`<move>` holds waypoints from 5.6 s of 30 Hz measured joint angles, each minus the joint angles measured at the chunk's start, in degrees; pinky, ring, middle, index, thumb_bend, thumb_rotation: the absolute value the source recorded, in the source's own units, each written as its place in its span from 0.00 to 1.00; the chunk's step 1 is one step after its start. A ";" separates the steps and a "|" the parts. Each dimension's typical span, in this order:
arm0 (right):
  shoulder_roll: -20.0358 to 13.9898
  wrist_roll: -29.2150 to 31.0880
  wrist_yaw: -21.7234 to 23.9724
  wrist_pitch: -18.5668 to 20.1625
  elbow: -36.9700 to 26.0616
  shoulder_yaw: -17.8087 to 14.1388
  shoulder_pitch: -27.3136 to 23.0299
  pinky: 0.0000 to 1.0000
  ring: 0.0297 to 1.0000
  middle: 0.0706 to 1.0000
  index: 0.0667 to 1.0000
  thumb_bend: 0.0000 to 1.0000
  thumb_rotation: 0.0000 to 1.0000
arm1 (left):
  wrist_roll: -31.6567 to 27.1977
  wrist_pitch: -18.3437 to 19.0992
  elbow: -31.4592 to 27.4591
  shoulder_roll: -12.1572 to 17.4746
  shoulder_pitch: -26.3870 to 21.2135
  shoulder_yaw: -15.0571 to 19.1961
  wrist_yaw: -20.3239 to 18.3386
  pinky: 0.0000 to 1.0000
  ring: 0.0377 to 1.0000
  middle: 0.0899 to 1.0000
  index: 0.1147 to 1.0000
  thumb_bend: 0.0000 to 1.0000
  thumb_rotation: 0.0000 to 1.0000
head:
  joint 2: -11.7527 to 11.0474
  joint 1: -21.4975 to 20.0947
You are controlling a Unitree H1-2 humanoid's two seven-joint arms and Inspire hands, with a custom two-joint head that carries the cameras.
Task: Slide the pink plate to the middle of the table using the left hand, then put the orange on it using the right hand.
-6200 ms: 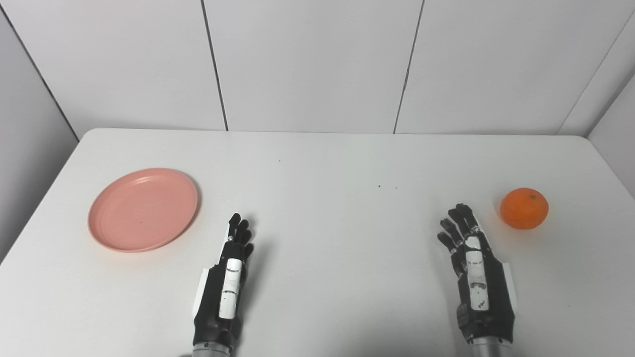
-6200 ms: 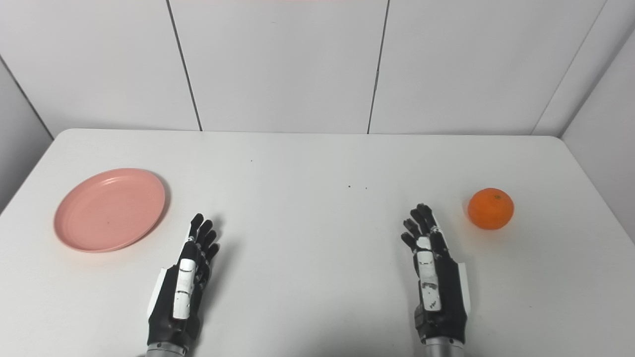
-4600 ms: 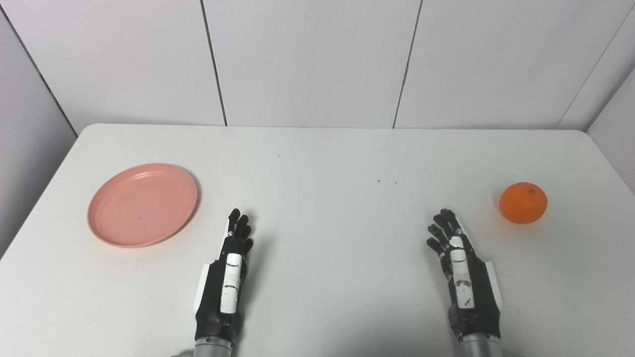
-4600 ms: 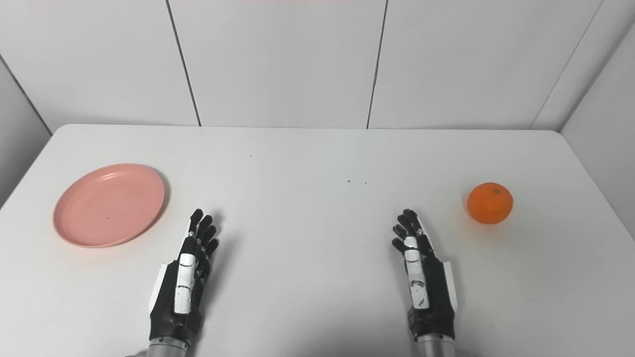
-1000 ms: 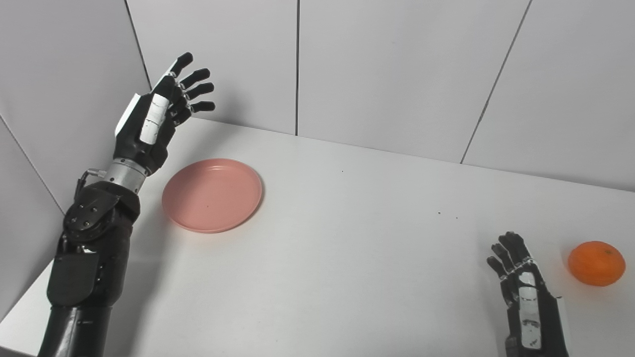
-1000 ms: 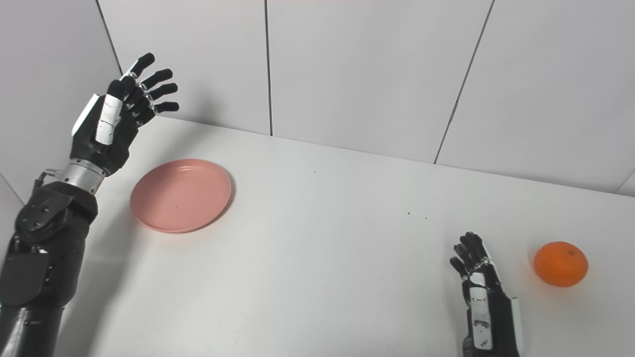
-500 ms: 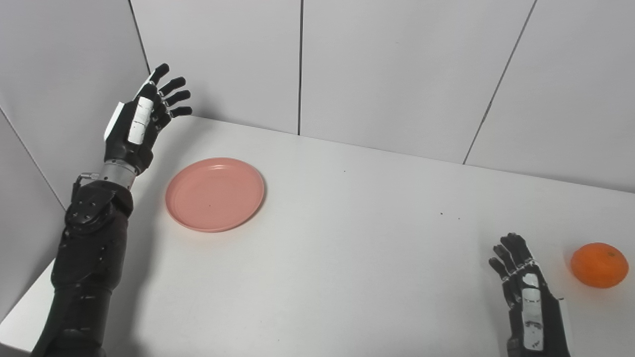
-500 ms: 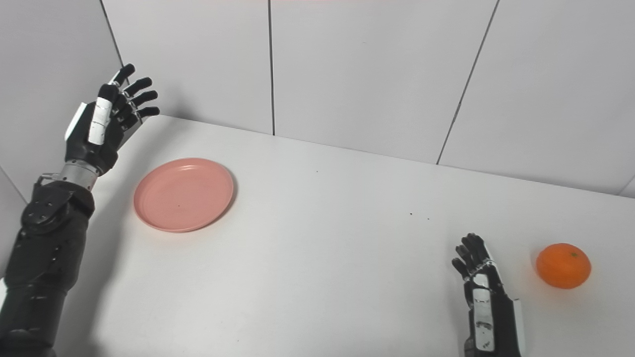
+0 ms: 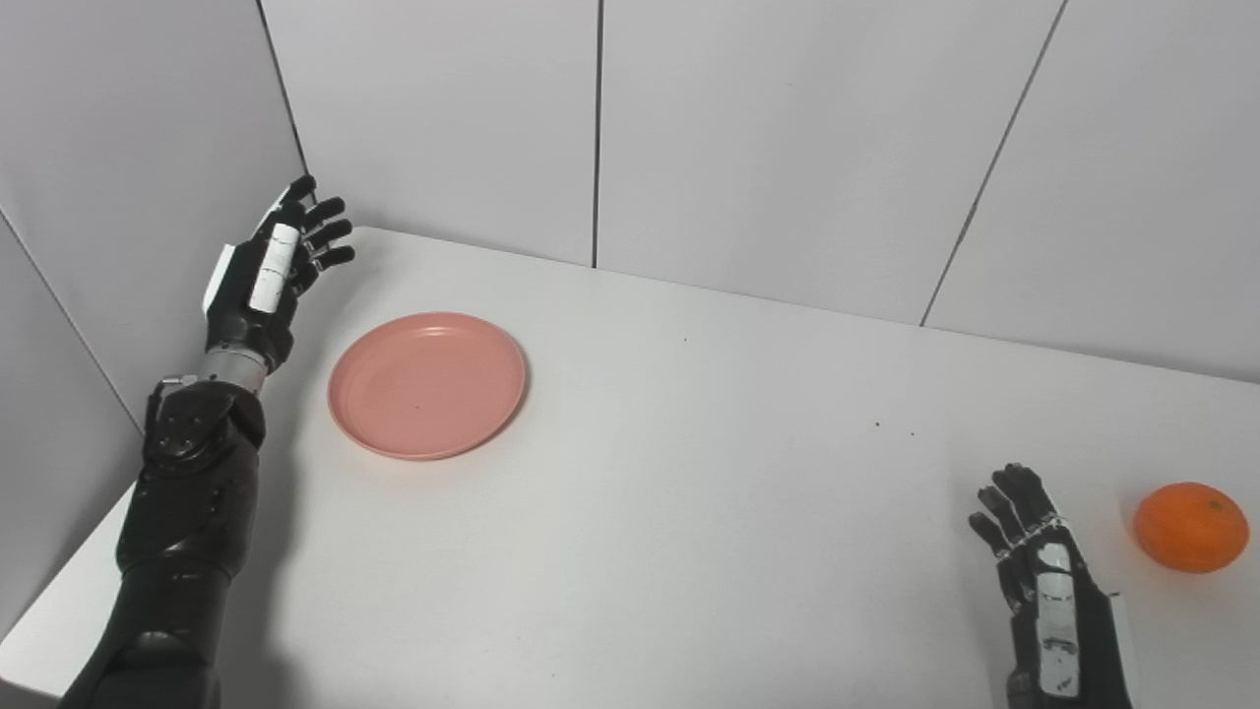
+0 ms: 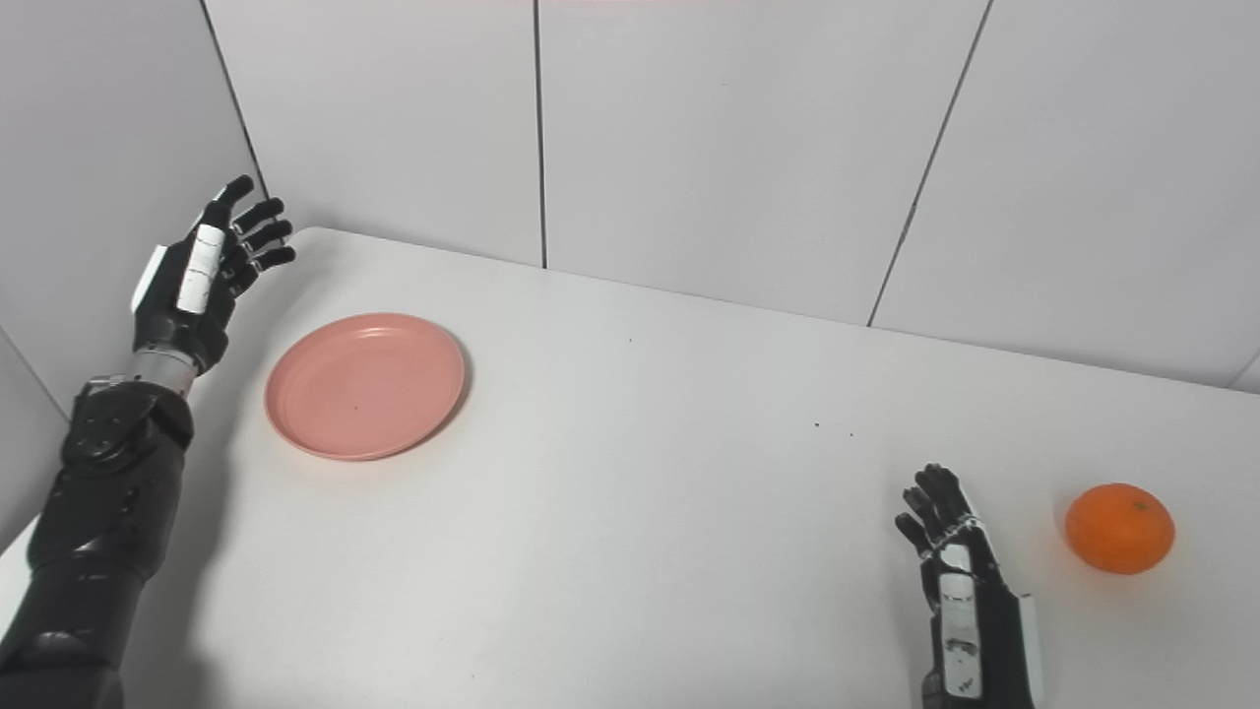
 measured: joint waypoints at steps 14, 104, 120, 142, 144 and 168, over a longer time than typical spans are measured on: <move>0.08 0.03 0.00 0.00 -0.01 0.00 0.01 0.87 0.88 0.88 0.85 0.76 0.88 | 0.83 -4.26 10.02 0.65 -1.83 -0.82 -0.54 0.81 0.87 0.86 0.90 0.94 0.81 | 0.09 -0.53; 1.50 -2.52 -0.58 0.52 -1.13 0.22 0.44 0.83 0.85 0.86 0.83 0.75 0.90 | 4.03 6.26 -8.83 -14.49 4.83 -7.42 6.21 0.72 0.86 0.89 0.96 0.95 0.85 | 2.55 -4.04; 3.62 -4.83 -1.51 2.96 -2.04 1.51 1.19 0.81 0.84 0.84 0.81 0.79 0.89 | 2.29 10.04 -11.15 -14.78 5.08 -8.07 4.98 0.74 0.87 0.89 0.97 0.96 0.85 | 4.83 -10.44; 8.49 -9.40 -4.65 3.47 -1.95 4.86 1.06 0.81 0.84 0.85 0.82 0.83 0.89 | -0.69 14.51 -16.41 -18.32 6.74 -10.22 2.34 0.78 0.90 0.91 0.99 0.91 0.85 | 7.38 -18.02; 8.60 -9.61 -4.75 3.57 -1.92 4.90 1.00 0.80 0.84 0.85 0.81 0.83 0.89 | -0.70 14.91 -16.84 -18.59 6.89 -10.41 2.19 0.78 0.90 0.92 1.00 0.91 0.85 | 7.82 -18.81; 10.26 -9.96 -5.23 4.45 -0.82 6.05 -0.11 0.80 0.84 0.85 0.82 0.82 0.88 | -0.48 15.25 -18.93 -22.43 7.78 -14.12 1.53 0.74 0.88 0.92 1.00 0.90 0.86 | 9.41 -21.62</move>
